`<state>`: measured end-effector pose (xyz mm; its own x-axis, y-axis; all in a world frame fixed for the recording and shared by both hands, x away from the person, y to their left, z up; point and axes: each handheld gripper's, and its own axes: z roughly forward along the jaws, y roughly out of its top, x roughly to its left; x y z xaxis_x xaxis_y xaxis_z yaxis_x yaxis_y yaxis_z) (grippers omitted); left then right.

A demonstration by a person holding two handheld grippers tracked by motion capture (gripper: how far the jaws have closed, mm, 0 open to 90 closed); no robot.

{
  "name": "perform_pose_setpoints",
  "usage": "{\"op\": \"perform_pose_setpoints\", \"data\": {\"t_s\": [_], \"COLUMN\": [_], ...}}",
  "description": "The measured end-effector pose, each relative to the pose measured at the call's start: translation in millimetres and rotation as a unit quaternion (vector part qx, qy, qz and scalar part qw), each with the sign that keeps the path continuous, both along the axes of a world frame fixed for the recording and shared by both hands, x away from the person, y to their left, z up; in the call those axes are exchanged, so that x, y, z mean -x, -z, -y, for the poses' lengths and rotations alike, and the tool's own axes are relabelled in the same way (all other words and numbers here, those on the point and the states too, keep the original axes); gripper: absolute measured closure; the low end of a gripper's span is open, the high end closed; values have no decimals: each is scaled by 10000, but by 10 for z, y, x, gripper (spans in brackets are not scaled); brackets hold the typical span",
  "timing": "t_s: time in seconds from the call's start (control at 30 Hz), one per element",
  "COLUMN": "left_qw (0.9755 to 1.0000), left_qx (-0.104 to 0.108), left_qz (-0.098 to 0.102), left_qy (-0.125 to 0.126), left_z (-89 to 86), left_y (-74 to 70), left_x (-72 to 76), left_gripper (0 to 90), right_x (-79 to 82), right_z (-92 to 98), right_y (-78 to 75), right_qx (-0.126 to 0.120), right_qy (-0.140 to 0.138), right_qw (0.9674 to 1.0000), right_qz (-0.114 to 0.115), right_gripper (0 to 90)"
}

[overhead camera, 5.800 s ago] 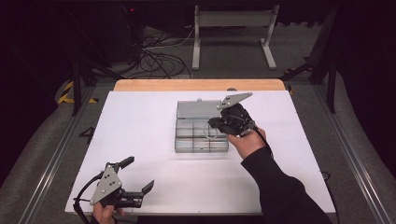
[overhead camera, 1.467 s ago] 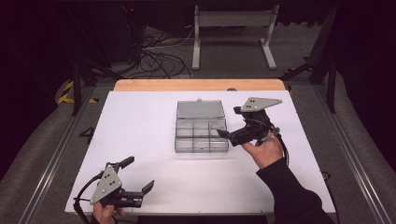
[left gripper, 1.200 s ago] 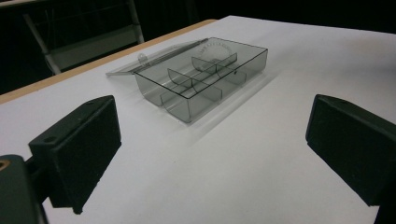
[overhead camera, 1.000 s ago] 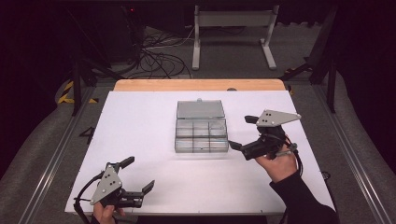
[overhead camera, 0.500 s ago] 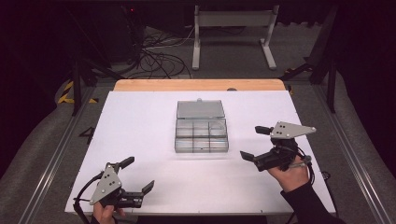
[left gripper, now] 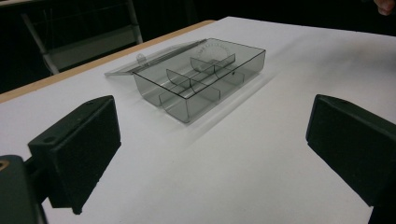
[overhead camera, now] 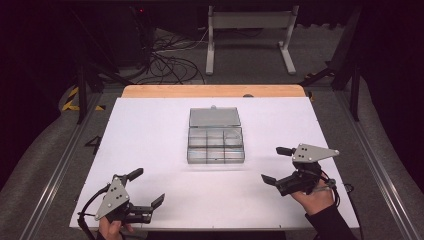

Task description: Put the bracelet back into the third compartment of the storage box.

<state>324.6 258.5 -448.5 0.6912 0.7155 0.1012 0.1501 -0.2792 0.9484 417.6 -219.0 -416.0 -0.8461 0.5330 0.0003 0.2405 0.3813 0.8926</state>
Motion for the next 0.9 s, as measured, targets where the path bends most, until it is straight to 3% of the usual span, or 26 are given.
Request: {"op": "perform_pose_setpoints", "data": {"t_s": [0.3,0.9], "left_qw": [10000,10000], "left_qx": [-4,-39], "left_qz": [1,-29], "left_qy": [16,52], "left_z": [0,-9], "left_y": [-4,-9], "left_x": [12,24], "left_gripper": [36,34], "right_x": [67,191], "right_z": [88,213], "right_y": [196,559], "right_qx": [-64,130], "right_qy": [-5,110], "right_qw": [9999,9985], "right_qz": [-120,-521], "right_gripper": [2,2]}}
